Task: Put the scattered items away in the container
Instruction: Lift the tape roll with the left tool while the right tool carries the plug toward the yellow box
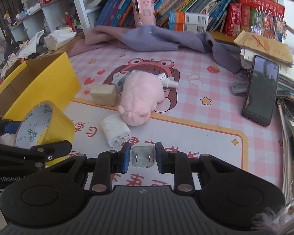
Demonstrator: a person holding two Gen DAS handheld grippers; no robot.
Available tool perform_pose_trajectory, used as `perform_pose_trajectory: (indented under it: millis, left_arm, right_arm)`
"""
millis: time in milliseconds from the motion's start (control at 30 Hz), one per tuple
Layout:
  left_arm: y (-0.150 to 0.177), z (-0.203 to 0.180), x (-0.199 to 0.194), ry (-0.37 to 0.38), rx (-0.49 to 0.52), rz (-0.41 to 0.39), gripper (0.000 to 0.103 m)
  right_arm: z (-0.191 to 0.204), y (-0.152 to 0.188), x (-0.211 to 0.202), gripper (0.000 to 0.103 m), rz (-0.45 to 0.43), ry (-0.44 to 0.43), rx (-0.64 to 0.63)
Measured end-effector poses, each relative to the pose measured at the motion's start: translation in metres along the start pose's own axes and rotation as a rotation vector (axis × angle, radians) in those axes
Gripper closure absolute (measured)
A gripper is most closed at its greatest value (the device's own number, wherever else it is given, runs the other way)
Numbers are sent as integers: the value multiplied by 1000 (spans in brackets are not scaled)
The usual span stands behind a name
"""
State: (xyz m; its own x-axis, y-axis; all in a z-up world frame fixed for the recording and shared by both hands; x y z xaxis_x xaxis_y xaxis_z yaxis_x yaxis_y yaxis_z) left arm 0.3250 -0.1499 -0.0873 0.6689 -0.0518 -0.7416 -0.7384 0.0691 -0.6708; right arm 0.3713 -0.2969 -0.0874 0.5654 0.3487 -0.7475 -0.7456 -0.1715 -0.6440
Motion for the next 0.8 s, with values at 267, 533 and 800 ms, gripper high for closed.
perform_pose_trajectory:
  millis: [267, 533, 800]
  left_arm:
    - [13, 11, -22, 96, 27, -29, 20]
    - [31, 21, -53, 196, 123, -90, 20]
    - [80, 65, -87, 235, 162, -87, 20]
  right_arm:
    - [24, 14, -27, 78, -25, 74, 34]
    - [64, 35, -57, 78, -76, 159, 79]
    - [135, 79, -73, 78, -76, 209, 110]
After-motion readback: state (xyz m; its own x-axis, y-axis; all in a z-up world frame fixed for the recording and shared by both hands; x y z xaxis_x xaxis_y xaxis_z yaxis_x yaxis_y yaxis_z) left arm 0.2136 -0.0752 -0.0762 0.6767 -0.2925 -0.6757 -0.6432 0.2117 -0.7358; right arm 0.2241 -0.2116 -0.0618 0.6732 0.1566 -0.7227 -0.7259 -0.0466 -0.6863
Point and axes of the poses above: each gripper's, at about its wrist camera, not at the fingertips, and x roughly the way its jaws point, z to its left, y to its underside, the point moved 9 cm from there along x, roughly the way its jaws point, and after that the axes turned 3 degrees about x, right-handed, at the moved point
